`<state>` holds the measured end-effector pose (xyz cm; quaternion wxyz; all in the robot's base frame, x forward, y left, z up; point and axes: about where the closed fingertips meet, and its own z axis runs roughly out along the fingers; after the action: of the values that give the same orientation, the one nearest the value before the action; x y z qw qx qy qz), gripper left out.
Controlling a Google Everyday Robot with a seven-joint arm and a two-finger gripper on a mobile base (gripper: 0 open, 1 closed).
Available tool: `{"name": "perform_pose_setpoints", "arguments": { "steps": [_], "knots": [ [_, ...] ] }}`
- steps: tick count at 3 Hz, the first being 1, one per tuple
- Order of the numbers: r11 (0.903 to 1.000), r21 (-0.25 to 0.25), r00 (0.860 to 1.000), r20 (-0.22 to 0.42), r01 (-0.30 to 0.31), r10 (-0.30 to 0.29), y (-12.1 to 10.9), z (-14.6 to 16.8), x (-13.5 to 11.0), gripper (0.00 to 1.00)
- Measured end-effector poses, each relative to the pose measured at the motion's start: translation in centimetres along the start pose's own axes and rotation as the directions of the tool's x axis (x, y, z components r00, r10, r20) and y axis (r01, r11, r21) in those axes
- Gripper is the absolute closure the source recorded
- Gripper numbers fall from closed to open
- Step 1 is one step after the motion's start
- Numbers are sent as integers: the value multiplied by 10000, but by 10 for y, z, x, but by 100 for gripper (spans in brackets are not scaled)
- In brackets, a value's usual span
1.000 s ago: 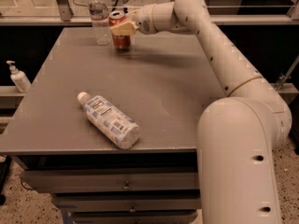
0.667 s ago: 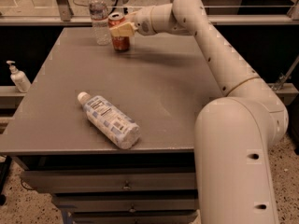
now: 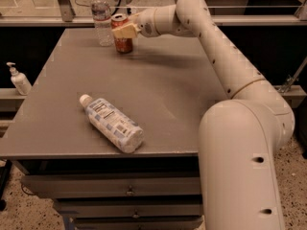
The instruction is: Move coke can near water bottle
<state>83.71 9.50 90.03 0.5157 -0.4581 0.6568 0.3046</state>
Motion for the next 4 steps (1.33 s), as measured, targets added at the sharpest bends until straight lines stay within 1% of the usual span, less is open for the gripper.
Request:
{"name": "perform_pose_setpoints", "arguments": {
  "steps": [1, 2, 3, 4],
  "knots": [
    [10000, -22, 10000, -18, -64, 64, 0, 1, 2, 16],
    [9999, -59, 9999, -22, -146, 146, 2, -1, 3, 0],
    [9998, 21, 9997, 124, -204, 204, -2, -14, 3, 0],
    [9998, 153, 9986, 514, -135, 127, -14, -51, -1, 0]
  ]
}}
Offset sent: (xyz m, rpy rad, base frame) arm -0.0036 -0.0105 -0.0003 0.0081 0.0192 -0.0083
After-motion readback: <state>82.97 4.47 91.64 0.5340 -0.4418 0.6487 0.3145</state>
